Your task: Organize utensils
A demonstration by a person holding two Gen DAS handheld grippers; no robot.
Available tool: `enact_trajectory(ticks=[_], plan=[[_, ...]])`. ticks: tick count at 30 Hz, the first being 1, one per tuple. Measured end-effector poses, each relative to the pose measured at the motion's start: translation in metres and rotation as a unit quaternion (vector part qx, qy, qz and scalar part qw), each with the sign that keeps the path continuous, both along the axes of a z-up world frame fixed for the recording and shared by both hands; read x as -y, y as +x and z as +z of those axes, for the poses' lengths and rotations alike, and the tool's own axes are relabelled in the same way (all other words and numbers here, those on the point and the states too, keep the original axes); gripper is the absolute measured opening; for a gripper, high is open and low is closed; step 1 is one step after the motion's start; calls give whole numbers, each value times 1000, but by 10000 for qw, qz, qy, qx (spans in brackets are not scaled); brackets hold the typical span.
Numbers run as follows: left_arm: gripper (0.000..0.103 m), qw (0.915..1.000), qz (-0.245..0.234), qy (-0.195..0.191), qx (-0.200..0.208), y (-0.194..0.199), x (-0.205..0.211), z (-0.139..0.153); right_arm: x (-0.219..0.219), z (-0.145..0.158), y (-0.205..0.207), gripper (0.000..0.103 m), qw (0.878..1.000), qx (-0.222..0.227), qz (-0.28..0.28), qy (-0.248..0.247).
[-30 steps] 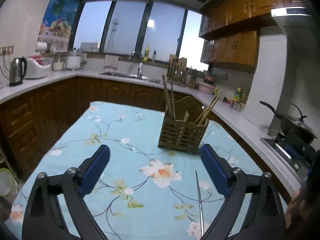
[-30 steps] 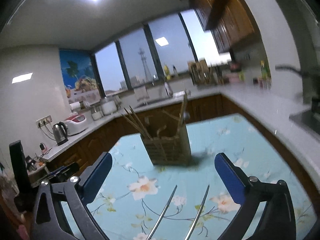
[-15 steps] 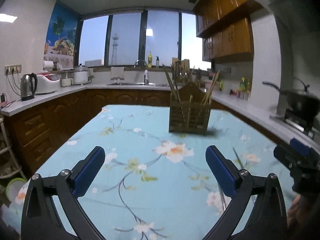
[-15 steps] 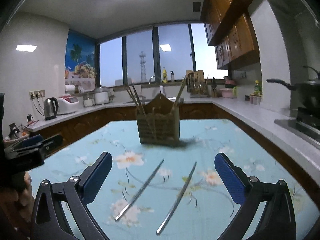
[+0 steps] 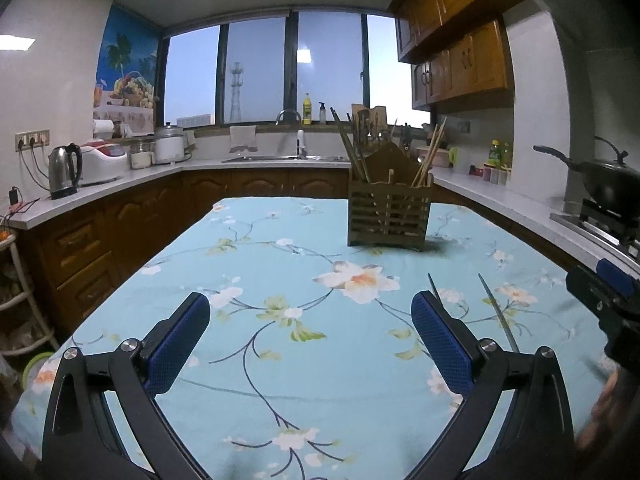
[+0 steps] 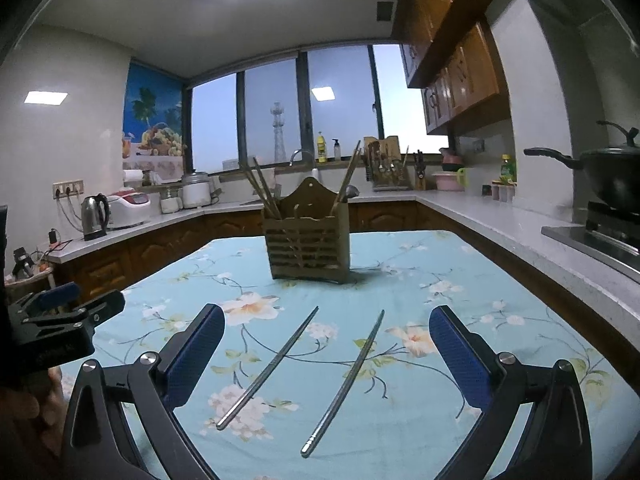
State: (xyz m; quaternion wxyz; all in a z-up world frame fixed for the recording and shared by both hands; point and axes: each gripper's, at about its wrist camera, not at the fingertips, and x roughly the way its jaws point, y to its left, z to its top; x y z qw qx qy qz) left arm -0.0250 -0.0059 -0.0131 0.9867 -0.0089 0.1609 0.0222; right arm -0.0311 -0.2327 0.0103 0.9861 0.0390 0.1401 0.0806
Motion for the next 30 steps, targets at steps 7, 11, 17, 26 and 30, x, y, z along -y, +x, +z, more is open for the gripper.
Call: enact_trajectory(ticks=[7, 11, 17, 26, 30], plan=[[103, 10000, 4, 66, 13, 1, 1, -3, 4, -3, 3, 103, 9999, -78, -39, 119], [103, 9999, -17, 102, 26, 0, 2, -3, 3, -4, 1, 103, 9999, -61, -53, 62], [103, 9999, -29, 107, 27, 0, 2, -3, 5, -6, 3, 103, 9998, -103, -86, 137], [103, 9999, 5, 148, 44, -1, 3, -2, 6, -7, 4, 103, 9998, -118, -103, 148], [103, 9998, 37, 202, 84, -3, 4, 1, 6, -7, 4, 103, 9998, -120, -93, 150]])
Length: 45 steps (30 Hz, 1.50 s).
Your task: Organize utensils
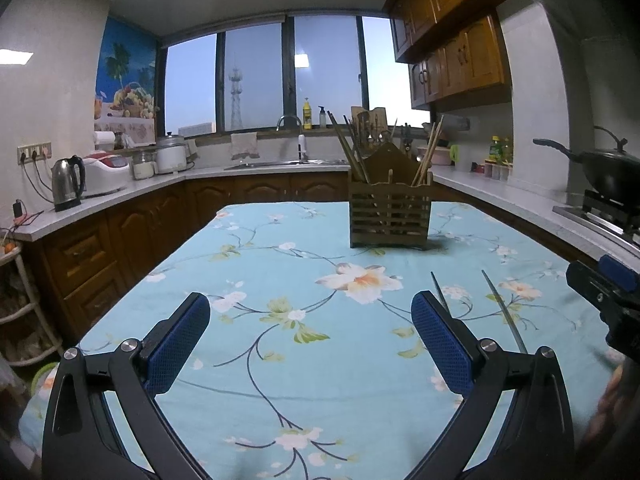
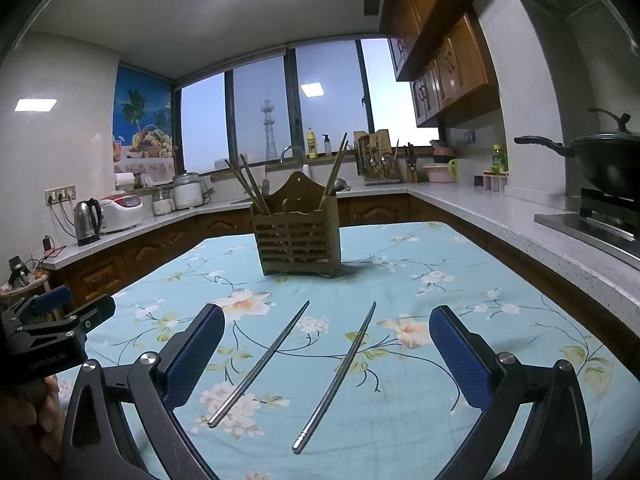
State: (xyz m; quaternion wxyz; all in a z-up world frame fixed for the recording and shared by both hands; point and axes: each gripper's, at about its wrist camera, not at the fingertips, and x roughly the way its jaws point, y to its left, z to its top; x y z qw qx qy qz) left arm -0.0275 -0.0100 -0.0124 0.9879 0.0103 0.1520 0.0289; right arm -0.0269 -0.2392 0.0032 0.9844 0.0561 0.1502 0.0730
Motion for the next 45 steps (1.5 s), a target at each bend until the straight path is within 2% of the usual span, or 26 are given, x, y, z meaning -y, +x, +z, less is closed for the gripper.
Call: enact_trajectory(ticks=[45], plan=[[103, 9999, 38, 140, 62, -2, 5, 5, -2, -1, -2, 103, 10000, 26, 5, 32]])
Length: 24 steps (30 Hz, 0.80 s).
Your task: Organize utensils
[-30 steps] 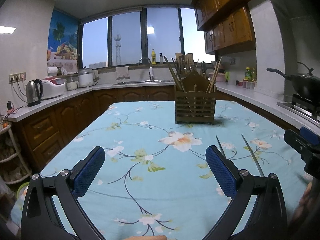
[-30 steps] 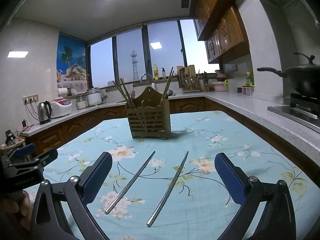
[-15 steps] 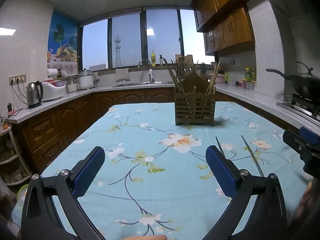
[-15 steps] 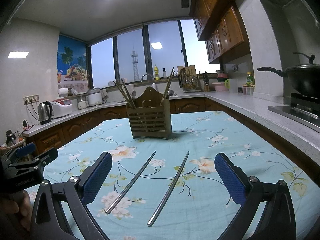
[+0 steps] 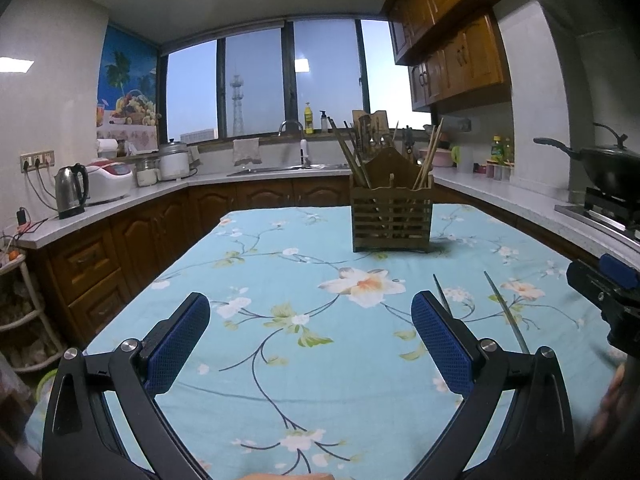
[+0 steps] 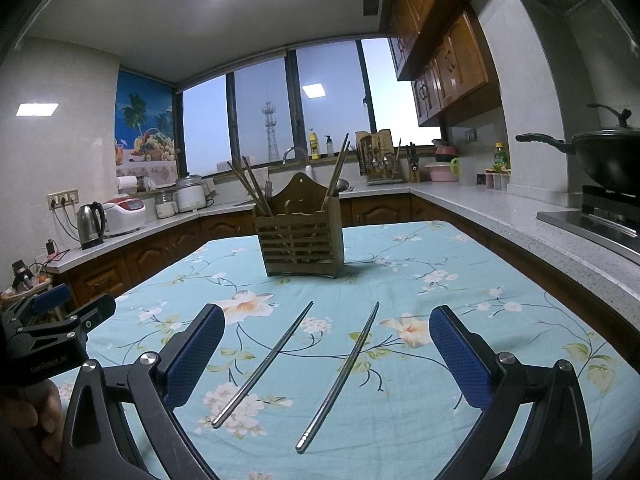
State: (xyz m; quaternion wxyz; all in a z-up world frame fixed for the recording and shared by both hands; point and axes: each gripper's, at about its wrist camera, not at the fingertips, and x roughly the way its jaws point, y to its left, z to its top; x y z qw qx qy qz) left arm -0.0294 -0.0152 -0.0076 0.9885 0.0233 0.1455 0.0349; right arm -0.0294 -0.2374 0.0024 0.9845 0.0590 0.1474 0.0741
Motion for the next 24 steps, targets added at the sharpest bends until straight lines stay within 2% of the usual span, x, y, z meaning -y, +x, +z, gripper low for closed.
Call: enact_trajectory(ticks=[24], plan=[[103, 10000, -69, -45, 29, 0, 2, 0, -1, -1, 0, 103, 10000, 1, 5, 12]])
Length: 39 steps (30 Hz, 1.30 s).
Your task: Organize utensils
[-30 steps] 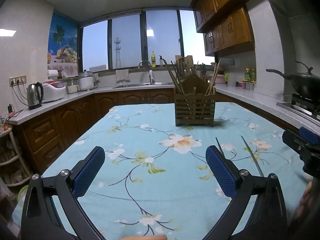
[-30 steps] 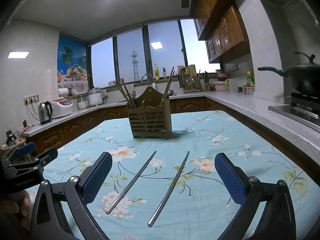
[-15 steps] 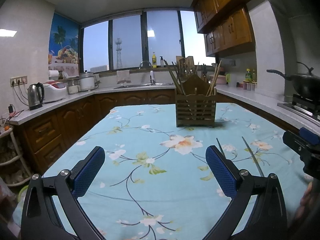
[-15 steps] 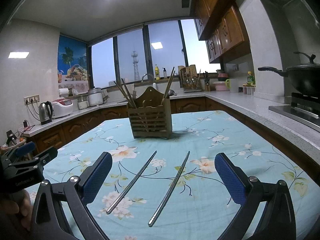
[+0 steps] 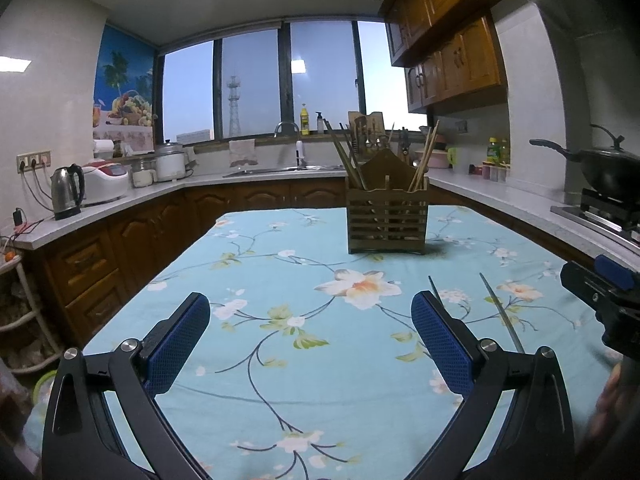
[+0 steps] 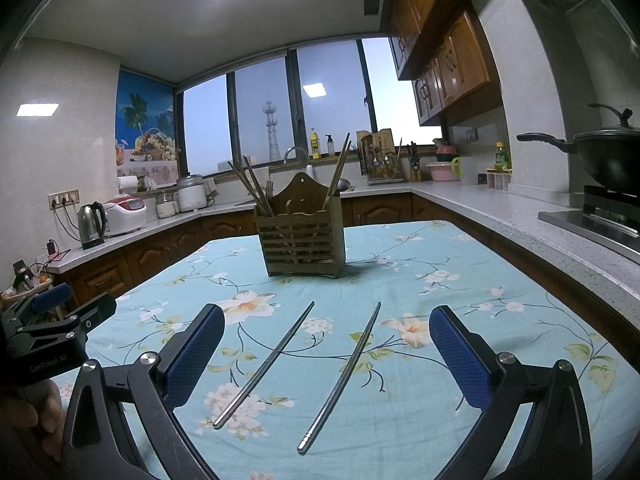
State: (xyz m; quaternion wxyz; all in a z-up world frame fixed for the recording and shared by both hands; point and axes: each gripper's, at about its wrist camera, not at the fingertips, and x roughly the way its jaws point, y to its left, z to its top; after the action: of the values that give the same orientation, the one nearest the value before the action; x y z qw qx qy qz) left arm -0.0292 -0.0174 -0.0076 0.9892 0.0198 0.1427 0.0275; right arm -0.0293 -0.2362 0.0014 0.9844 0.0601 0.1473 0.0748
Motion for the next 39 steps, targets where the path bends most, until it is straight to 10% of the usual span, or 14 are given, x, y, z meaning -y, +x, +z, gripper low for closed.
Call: enact_trajectory(ticks=[39], plan=[[103, 9997, -171, -95, -127, 9, 7, -5, -6, -3, -4, 103, 10000, -97, 0, 8]])
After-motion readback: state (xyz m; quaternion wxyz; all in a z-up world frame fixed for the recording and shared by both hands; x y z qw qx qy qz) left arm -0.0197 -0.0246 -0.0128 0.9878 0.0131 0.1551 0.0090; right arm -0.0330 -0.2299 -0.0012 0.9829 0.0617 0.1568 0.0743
